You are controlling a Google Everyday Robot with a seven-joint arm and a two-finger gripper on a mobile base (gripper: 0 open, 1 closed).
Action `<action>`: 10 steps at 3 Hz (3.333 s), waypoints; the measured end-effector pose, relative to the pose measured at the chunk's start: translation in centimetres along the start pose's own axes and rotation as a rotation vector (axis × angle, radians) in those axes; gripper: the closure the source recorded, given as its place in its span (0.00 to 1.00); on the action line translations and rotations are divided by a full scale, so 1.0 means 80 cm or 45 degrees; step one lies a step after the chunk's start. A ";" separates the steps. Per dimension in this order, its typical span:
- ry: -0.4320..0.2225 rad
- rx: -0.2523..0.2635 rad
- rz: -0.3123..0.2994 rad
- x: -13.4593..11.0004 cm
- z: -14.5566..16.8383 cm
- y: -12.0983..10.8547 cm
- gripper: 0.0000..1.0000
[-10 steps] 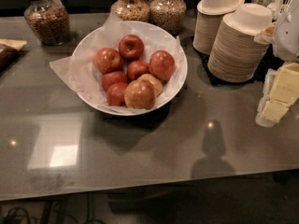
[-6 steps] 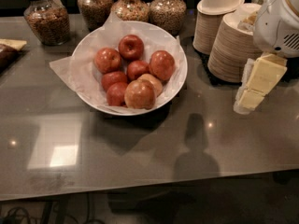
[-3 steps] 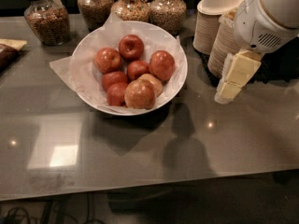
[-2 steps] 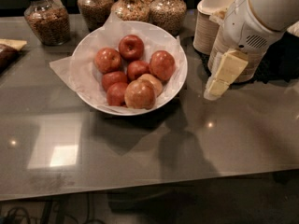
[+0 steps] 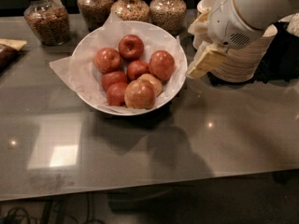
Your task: Pick apple from white bowl
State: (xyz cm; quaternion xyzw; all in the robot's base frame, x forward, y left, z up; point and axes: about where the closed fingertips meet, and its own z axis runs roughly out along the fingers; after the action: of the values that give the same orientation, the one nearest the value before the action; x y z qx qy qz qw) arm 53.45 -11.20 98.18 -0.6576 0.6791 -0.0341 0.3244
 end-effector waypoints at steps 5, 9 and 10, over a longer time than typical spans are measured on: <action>-0.310 -0.124 -0.218 -0.070 0.080 -0.027 0.27; -0.354 -0.261 -0.229 -0.034 0.127 -0.021 0.27; -0.344 -0.269 -0.237 -0.024 0.131 -0.023 0.27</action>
Offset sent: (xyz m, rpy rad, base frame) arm 0.0315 0.0425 -0.0047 0.0815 -0.0568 0.1768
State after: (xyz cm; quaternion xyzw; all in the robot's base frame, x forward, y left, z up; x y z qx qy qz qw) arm 60.00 -5.66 91.53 -0.7466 0.5654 0.0962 0.3370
